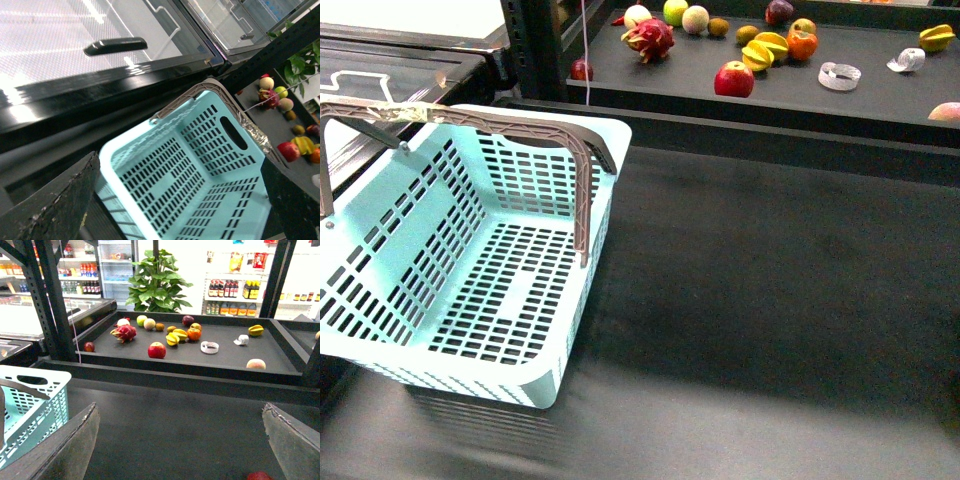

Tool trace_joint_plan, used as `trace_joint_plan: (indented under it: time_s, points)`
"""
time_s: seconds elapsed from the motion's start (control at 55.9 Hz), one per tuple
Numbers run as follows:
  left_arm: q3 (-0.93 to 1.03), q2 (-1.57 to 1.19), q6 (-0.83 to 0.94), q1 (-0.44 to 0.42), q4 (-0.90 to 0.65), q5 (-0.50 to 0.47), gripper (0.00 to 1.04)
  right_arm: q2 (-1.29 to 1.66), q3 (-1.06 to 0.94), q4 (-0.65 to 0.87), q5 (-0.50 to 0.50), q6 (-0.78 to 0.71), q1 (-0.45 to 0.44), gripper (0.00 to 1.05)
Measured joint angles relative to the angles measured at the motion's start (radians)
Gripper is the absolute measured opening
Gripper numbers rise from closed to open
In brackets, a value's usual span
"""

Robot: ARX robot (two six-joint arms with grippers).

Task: Pick mango with right arm and hold basket with left

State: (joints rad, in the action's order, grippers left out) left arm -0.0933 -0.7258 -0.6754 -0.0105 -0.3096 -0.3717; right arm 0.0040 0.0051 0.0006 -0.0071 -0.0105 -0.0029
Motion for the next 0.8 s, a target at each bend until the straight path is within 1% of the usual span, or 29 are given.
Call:
trace_joint_plan:
  time_s: [0.089, 0.179, 0.322, 0.411, 0.483, 0.804]
  points:
    - [-0.074, -0.311, -0.093, -0.014, -0.213, 0.041, 0.97, 0.000, 0.000, 0.000, 0.002, 0.000, 0.000, 0.97]
    - [-0.170, -0.550, -0.148, 0.007, -0.306, 0.052, 0.97, 0.000, 0.000, 0.000, 0.002, 0.000, 0.000, 0.97]
    - [-0.327, -0.803, -0.246, 0.056, -0.326, 0.072, 0.97, 0.000, 0.000, 0.000, 0.001, 0.000, 0.000, 0.97]
    - [-0.491, -0.978, -0.337, 0.116, -0.327, 0.094, 0.97, 0.000, 0.000, 0.000, 0.001, 0.000, 0.000, 0.97]
    - [-0.568, -1.061, -0.381, 0.137, -0.326, 0.109, 0.97, 0.000, 0.000, 0.000, 0.002, 0.000, 0.000, 0.97]
    - [-0.806, -1.284, -0.482, 0.158, -0.293, 0.145, 0.97, 0.000, 0.000, 0.000, 0.001, 0.000, 0.000, 0.97]
